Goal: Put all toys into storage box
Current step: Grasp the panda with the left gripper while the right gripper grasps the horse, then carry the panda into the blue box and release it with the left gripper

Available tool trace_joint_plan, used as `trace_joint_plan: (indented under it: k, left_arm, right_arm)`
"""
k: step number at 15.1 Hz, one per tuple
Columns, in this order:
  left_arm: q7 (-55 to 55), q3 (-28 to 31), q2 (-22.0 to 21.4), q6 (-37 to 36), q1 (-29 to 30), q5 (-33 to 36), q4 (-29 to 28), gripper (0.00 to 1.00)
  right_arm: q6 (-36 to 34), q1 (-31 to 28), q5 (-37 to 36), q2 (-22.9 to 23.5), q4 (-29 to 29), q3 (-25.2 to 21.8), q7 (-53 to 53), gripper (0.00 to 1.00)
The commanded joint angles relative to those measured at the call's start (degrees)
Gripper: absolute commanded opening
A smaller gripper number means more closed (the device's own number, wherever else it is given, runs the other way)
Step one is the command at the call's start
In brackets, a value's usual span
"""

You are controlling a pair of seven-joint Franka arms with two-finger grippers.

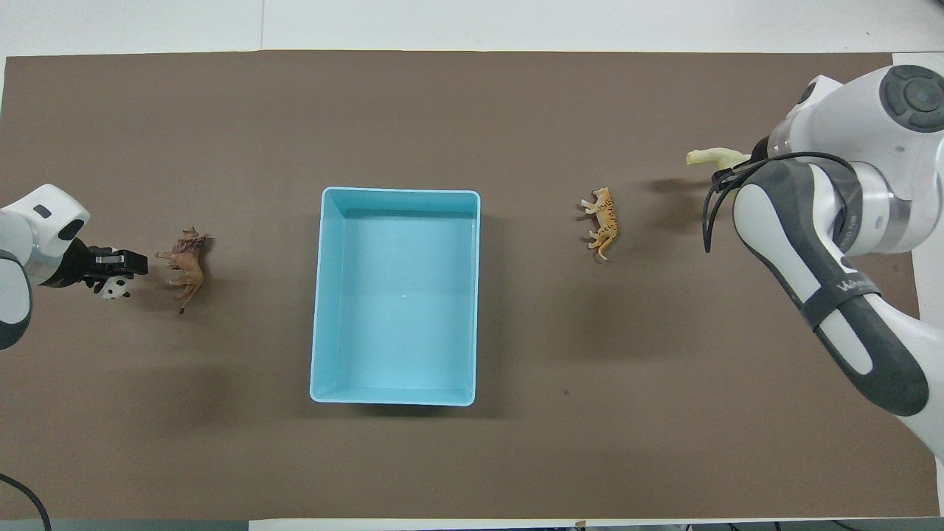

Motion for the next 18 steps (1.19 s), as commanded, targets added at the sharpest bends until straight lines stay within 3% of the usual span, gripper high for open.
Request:
trace_joint_plan:
  k: [1, 3, 6, 10, 11, 12, 18]
  left_arm:
    - [-14.0, 0.2, -5.1, -11.9, -9.9, 0.8, 4.2, 0.02]
    - [-28.0, -0.6, -7.4, -16.0, -18.7, 0.8, 4.9, 0.03]
    - [-47.5, -0.9, -8.1, -14.3, -30.1, 0.2, 4.3, 0.06]
    - [-61.8, -0.9, -7.8, 0.7, -40.4, -1.3, -3.3, 0.27]
    - [-63.4, -0.9, -7.8, 1.4, -40.7, -1.3, -3.7, 0.52]
    - [-63.4, -0.9, -7.9, 0.4, -40.8, -1.3, -3.7, 1.00]
    - [-58.8, -0.3, -7.8, -6.7, -37.6, 0.3, -1.4, 1.00]
  right_arm:
    - [-9.2, -0.7, 0.2, -4.4, 3.6, 0.1, -1.1, 0.00]
    - [-14.6, -0.7, 0.2, -6.3, 6.2, -0.1, -1.0, 0.00]
    - [-17.9, -1.4, -0.5, -8.8, 6.7, -0.1, -1.2, 0.00]
    - [-18.6, -1.5, -0.8, -9.3, 6.7, 0.0, -1.2, 0.00]
    - [-18.6, -1.5, -0.8, -9.3, 6.7, 0.0, -1.1, 0.00]
    - [-18.6, -1.5, -0.7, -9.3, 6.8, 0.1, -1.0, 0.00]
    - [-18.8, -0.1, -0.8, -9.3, 7.5, 1.0, 4.7, 0.00]
